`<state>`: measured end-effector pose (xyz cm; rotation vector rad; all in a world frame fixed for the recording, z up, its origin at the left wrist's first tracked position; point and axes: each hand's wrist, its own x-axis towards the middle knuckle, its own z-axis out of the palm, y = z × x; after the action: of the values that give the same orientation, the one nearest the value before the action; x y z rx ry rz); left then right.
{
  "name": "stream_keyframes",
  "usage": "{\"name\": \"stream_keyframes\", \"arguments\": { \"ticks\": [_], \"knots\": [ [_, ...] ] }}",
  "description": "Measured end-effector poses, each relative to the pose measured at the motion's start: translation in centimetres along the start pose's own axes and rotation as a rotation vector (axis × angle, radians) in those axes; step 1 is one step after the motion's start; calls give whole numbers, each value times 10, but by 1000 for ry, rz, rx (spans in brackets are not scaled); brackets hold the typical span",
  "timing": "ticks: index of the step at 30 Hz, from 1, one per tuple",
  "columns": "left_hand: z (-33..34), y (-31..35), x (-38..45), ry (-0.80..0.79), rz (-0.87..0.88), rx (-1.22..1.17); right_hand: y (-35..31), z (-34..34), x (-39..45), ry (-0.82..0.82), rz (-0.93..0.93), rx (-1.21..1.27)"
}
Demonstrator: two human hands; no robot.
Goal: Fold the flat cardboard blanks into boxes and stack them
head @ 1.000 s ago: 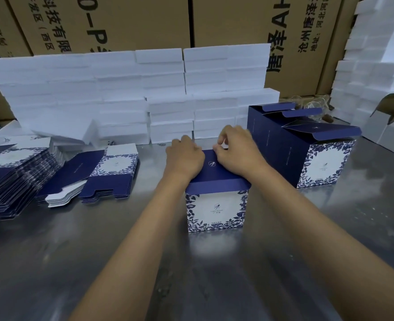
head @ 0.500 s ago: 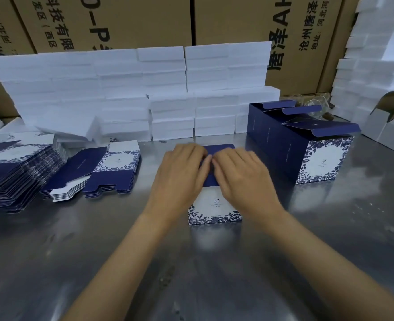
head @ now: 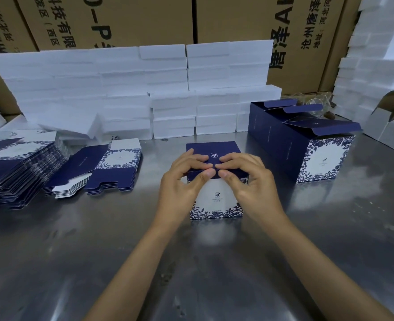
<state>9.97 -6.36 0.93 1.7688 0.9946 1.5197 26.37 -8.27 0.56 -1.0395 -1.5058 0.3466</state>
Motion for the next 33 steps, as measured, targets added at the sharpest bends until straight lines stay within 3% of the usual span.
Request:
{"name": "stream_keyframes", "arguments": {
  "ticks": [3,8,13,21,27,28,30,33],
  "knots": [
    [-11,1,3,-70,-62,-113,3,-9,0,-42,62,80],
    [-8,1,4,-25,-64,-204,6,-17,1,2,84,112],
    [-16,-4,10,-148,-103,-241,10,-28,4,-46,84,91],
    [-3,-13,15,-118,-119,-201,15,-31,5,44,81,-97],
    [16,-32,1,-93,-227,-119,38,-44,-13,185,-40,-496],
    [20,-35,2,-127,-284,-84,43,-46,-16,172,-13,-515],
    [30,-41,7,-207,-380,-8,50,-44,-17,129,213,-381],
    [47,-53,14,-208,-396,12,63,-36,-17,44,412,-225]
  ]
}}
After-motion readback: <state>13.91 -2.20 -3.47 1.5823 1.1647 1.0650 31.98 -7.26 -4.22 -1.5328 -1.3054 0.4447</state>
